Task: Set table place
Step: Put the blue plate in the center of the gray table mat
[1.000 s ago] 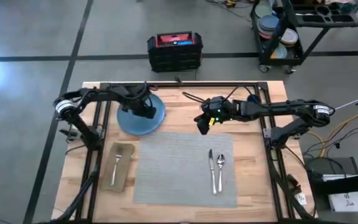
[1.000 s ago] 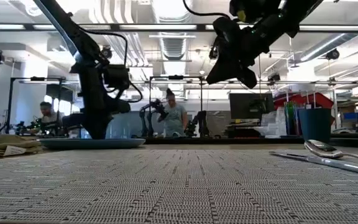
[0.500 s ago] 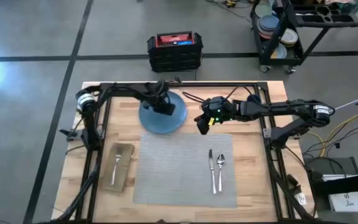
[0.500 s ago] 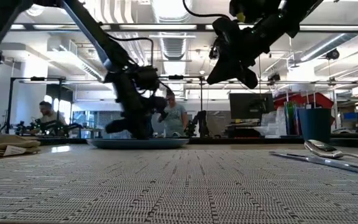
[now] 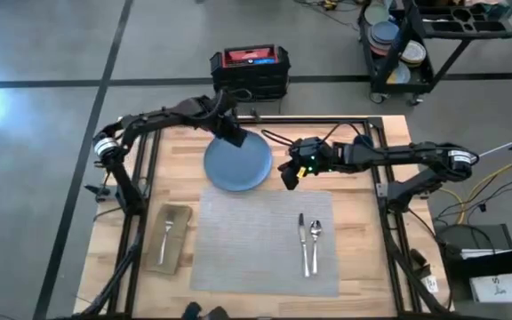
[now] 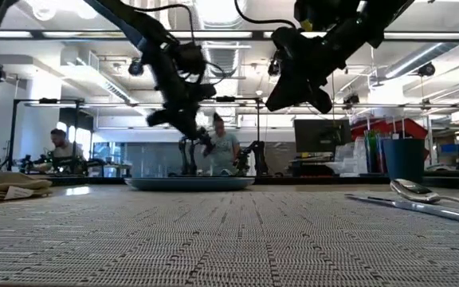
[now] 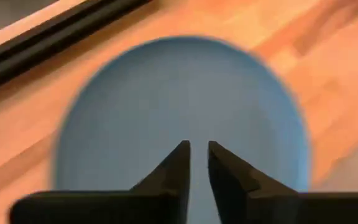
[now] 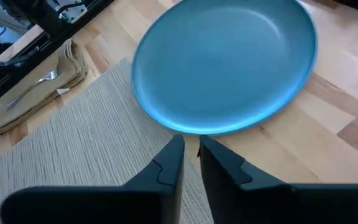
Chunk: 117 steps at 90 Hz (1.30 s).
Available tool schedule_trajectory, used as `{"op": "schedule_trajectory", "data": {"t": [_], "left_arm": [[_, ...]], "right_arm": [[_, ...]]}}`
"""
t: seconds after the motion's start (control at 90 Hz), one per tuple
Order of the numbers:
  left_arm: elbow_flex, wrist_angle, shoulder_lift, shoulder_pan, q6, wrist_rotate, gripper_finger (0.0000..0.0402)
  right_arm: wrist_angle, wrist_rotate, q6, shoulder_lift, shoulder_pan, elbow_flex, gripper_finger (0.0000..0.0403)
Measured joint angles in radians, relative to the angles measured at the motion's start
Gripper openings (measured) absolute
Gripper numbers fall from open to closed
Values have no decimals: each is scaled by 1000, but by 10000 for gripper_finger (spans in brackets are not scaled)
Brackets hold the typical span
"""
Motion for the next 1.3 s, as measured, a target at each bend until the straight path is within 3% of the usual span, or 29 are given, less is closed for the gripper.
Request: {"op": "schedule_trajectory", "data": {"t": [0.356,0.5,0.644,0.822,1.3], "left_arm": [[-271,51,-56,111,-61,-3,229],[-355,112,-59,121,-108,-3,266],[-419,181,-59,121,-141,2,275],[-472,257,-65,121,-201,26,234],[-529,451,-61,99,-205,156,14]], "right_arm": [[-19,-3,1,0,0,1,130],[-34,-3,0,0,0,1,144],[-45,-3,0,0,0,1,148],[-45,-2,-1,0,0,1,143],[-45,-1,-4,0,0,1,105]]}}
